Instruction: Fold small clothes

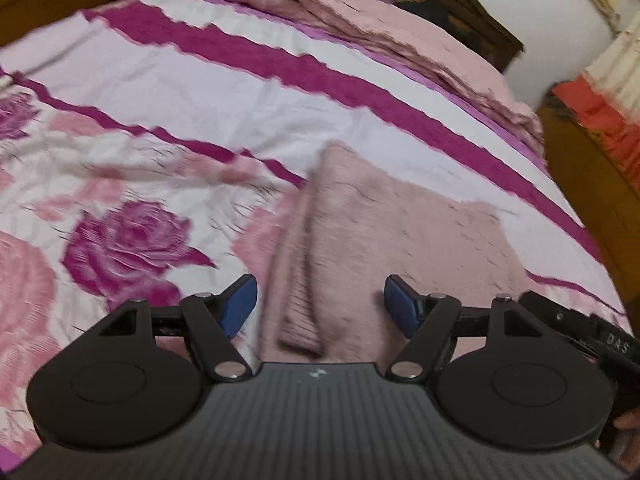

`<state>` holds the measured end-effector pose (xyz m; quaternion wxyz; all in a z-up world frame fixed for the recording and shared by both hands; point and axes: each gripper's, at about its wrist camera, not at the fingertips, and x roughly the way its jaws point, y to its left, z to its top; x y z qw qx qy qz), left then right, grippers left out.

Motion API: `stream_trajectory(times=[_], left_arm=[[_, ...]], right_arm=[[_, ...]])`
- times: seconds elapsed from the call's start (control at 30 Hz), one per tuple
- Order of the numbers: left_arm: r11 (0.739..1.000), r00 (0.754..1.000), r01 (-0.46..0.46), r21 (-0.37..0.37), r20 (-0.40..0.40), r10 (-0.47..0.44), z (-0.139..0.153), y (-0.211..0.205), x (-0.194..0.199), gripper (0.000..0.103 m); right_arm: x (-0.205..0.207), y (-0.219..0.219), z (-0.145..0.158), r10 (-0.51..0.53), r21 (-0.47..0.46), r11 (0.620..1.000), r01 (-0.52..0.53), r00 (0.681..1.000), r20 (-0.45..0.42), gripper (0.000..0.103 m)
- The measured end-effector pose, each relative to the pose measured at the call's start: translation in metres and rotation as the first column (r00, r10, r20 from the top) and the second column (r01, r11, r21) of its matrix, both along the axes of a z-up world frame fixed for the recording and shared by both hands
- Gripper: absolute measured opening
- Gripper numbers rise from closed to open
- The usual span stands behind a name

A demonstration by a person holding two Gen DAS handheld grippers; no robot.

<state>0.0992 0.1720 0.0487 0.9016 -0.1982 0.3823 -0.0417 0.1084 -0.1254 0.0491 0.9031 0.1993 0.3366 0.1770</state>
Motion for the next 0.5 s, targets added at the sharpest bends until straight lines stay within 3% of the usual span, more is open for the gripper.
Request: stream_trajectory(times=[0.13,0.3,0.4,0.47,0.5], left_arm=[[0.999,0.998,0.024,0.049,-0.056,-0.022,-0.011,-0.009,0.005,0.085],[1.000,0.998,0.029,0.012,-0.064,-0.028,-0.018,-0.008,0.008,0.088],[0.993,0.997,0.060,-0.105,-0.041,-0.065,-0.028,-0.003,0.011,0.088],[0.972,0.994,0.099,-0.213,-0.032,-0.108,-0.036,-0.003,0.013,0.086],[0.970,0.994,0.099,-0.222,-0.027,-0.107,-0.038,-0.005,0.013,0.084]], right_arm=[[0.003,-0.006,-0.014,0.024,0.099,0.995,-0.016,0.997,-0.079,0.074],[0.009,-0.001,-0.031,0.068,0.126,0.990,-0.056,0.993,-0.093,0.083],[0.016,0.008,-0.033,0.127,0.144,0.983,-0.113,0.987,-0.093,0.082],[0.019,0.017,-0.035,0.145,0.146,0.981,-0.131,0.985,-0.089,0.080],[0.020,0.021,-0.035,0.149,0.136,0.981,-0.137,0.985,-0.082,0.077]])
